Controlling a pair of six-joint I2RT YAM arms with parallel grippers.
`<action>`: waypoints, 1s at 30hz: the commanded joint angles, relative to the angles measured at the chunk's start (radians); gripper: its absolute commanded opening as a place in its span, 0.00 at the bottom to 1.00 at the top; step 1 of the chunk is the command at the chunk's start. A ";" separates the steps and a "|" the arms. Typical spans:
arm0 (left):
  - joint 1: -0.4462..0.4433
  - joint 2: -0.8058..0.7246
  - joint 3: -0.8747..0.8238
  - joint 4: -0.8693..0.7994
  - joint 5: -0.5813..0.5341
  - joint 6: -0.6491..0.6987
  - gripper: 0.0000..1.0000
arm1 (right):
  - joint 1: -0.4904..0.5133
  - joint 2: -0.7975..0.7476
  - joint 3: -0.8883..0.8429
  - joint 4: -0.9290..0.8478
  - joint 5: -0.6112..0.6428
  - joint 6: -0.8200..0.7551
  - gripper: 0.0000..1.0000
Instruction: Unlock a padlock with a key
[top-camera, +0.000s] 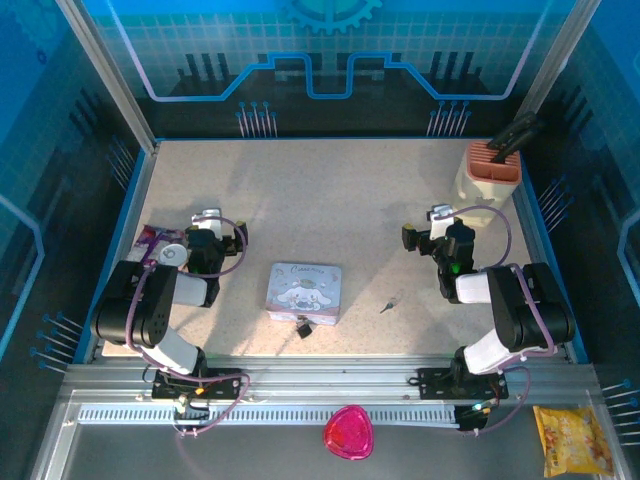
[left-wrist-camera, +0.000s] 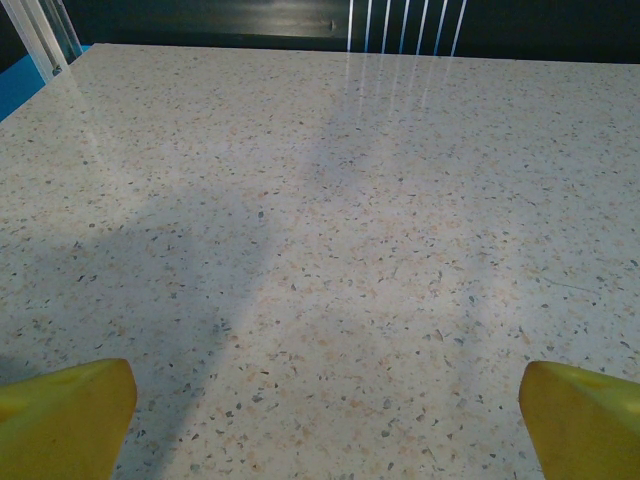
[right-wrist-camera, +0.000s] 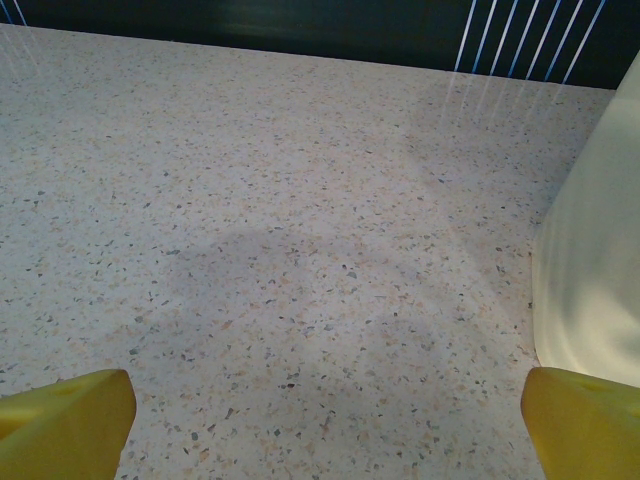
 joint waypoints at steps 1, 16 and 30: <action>0.005 -0.019 0.020 -0.002 0.019 -0.011 0.99 | -0.014 -0.003 0.018 0.003 -0.014 -0.012 1.00; -0.135 -0.401 -0.005 -0.213 -0.139 0.030 0.99 | 0.059 -0.235 0.017 -0.196 -0.039 -0.100 1.00; -0.124 -0.958 0.214 -1.185 -0.079 -0.590 0.99 | -0.014 -0.681 0.343 -1.129 -0.387 0.582 1.00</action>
